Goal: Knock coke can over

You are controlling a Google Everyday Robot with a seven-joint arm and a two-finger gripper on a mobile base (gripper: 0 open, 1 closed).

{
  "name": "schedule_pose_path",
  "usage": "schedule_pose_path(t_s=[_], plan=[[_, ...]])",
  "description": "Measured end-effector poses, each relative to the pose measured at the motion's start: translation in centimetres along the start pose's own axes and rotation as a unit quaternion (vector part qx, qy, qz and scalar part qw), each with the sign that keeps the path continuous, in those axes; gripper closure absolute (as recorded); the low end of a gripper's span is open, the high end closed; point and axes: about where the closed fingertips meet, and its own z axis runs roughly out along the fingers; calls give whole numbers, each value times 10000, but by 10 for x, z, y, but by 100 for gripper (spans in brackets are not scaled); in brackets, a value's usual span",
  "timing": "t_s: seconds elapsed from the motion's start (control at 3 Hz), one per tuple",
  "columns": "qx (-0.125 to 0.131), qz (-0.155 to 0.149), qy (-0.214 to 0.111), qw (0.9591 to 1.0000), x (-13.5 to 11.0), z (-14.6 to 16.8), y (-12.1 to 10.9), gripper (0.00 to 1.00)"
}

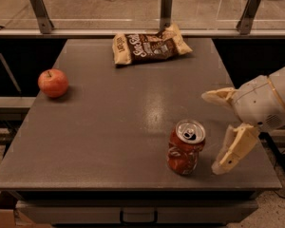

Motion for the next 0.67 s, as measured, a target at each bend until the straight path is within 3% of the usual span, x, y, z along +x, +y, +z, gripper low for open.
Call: schedule_pose_path(t_s=[0.33, 0.67], plan=[[-188, -214, -724, 9970, -20, 37, -3, 0], [-280, -454, -1204, 9913, -56, 65, -16, 0]])
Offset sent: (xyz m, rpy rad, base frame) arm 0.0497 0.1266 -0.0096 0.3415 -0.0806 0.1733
